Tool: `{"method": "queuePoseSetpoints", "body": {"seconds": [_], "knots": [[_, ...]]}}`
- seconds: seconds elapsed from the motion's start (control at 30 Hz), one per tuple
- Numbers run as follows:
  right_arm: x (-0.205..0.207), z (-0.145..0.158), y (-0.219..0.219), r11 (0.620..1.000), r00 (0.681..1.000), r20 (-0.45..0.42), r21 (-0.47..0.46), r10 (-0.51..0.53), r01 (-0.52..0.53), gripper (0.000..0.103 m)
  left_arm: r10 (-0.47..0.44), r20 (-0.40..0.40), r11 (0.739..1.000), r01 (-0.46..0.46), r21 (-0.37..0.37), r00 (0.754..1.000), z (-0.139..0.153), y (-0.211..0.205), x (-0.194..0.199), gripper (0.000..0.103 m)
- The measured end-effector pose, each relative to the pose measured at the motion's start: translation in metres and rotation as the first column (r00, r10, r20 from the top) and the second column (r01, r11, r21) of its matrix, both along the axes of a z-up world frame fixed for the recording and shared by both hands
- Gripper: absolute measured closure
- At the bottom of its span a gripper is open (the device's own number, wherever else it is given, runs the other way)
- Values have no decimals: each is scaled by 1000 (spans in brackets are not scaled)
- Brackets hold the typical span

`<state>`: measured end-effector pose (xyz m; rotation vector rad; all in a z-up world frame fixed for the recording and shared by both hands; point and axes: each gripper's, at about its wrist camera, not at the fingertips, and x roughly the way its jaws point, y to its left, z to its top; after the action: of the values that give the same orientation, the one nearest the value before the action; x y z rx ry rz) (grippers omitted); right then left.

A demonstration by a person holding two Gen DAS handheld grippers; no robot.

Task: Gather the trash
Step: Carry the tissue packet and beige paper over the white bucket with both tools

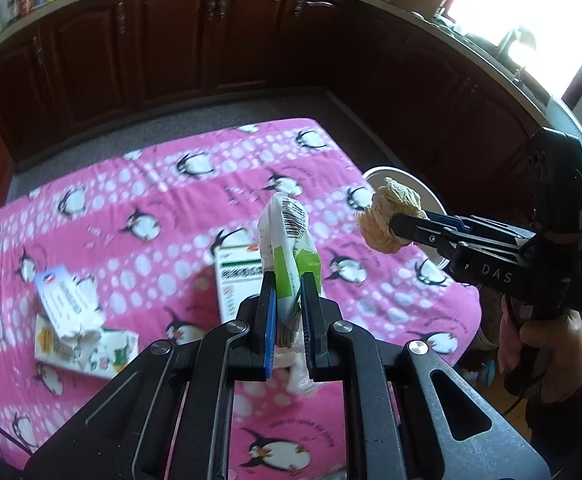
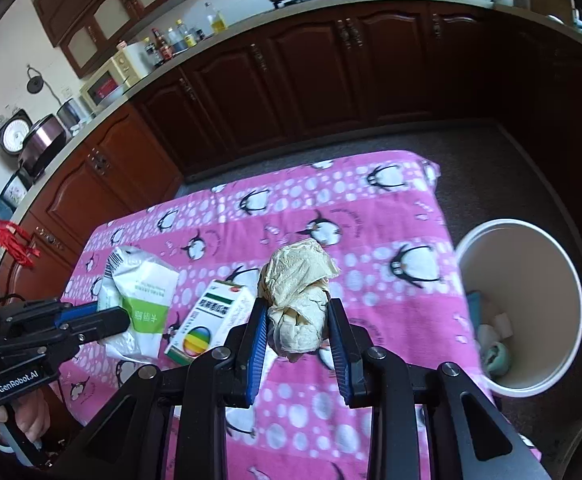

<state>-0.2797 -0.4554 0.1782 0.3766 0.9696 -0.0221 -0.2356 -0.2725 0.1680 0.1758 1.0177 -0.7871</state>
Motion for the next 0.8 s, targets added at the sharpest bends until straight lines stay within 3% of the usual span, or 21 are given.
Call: {"method": "queuePoseSetpoints", "body": {"seconds": [0.37, 0.8], "knots": [[-26, 10, -49, 994, 995, 15, -30, -100, 101, 75, -80, 22, 997, 80, -1, 997, 15, -54, -8, 94], [-61, 8, -116, 969, 971, -4, -72, -238, 237, 75, -195, 37, 981, 195, 11, 980, 15, -146, -21, 94]]}}
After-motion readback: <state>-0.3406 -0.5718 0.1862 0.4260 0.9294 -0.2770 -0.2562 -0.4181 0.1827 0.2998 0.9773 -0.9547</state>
